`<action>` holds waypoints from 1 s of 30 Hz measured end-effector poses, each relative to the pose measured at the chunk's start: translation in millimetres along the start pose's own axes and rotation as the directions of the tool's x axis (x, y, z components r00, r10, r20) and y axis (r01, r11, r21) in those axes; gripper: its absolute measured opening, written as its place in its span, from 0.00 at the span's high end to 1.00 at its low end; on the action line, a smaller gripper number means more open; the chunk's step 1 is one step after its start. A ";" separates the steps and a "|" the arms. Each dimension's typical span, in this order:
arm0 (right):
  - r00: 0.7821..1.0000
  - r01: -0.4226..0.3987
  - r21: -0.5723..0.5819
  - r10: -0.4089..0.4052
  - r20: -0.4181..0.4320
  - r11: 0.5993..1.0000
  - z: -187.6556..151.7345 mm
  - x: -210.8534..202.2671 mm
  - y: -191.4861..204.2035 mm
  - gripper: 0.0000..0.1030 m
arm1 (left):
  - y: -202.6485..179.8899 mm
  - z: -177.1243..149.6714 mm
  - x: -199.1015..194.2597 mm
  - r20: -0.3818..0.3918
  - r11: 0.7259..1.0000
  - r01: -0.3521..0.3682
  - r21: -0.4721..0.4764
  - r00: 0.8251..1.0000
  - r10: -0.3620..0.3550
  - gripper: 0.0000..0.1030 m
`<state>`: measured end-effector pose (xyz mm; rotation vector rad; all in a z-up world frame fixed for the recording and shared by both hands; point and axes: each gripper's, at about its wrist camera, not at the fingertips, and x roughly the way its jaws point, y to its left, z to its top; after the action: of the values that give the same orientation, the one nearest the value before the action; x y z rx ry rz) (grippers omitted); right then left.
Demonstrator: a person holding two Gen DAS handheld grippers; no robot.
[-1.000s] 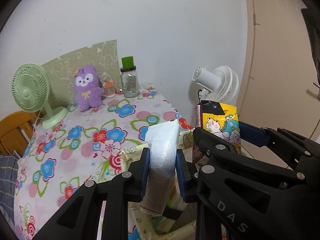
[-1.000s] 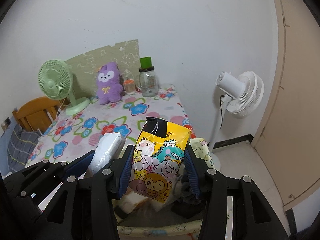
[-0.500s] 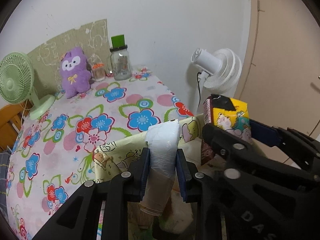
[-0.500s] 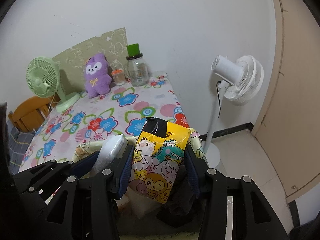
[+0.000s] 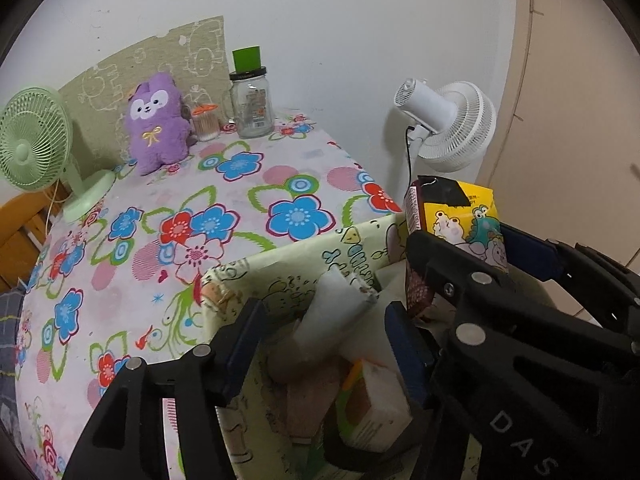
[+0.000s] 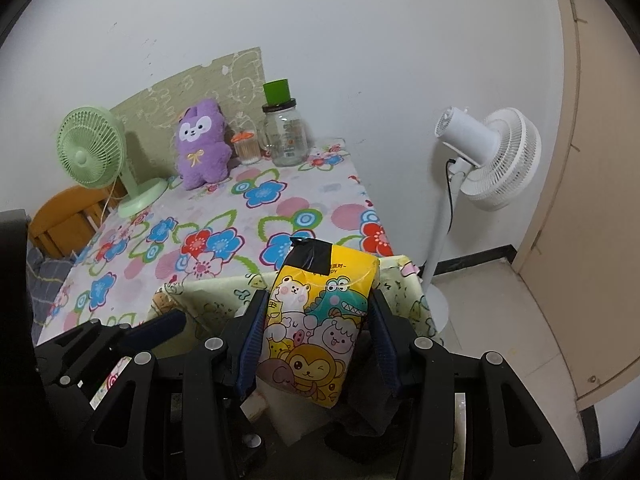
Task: Organize soft objects
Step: 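Lower the white roll and cartoon pack into the box and open both grippers, then withdraw both grippers from the box back over the table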
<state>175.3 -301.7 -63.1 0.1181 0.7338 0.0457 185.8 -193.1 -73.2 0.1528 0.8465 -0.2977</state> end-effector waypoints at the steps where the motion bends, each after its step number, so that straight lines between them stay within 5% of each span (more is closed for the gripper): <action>1: 1.000 -0.004 -0.004 0.004 -0.001 1.000 -0.6 0.1 1.9 0.50 | 0.8 -0.8 -1.5 0.001 1.000 -0.004 0.000 1.000 0.004 0.37; 9: 0.999 -0.033 -0.051 0.033 -0.001 0.998 -4.8 -2.5 19.5 0.50 | 6.2 -10.4 -21.7 0.035 1.000 -0.009 0.016 0.999 0.008 0.35; 12: 0.999 -0.043 -0.067 0.042 -0.010 0.997 -7.4 -4.2 24.3 0.48 | 5.7 -14.8 -29.1 0.053 0.999 -0.036 0.025 0.998 0.034 0.22; 17: 0.998 -0.065 -0.064 0.064 -0.026 0.996 -13.5 -8.9 28.4 0.29 | 6.2 -20.5 -32.8 0.061 0.999 -0.041 0.026 0.997 0.039 0.15; 23: 0.999 -0.051 -0.051 0.050 -0.005 0.997 -20.1 -20.4 29.3 0.18 | 8.8 -26.0 -37.6 0.063 1.000 -0.028 0.014 0.998 0.027 0.12; 30: 1.000 -0.019 -0.041 0.019 0.015 0.999 -25.8 -34.5 34.0 0.17 | 13.3 -32.6 -48.1 0.080 1.000 -0.027 0.003 0.996 0.027 0.10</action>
<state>132.4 -268.4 -55.0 0.0861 0.7160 0.0779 136.8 -162.8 -58.0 0.1554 0.7635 -0.2785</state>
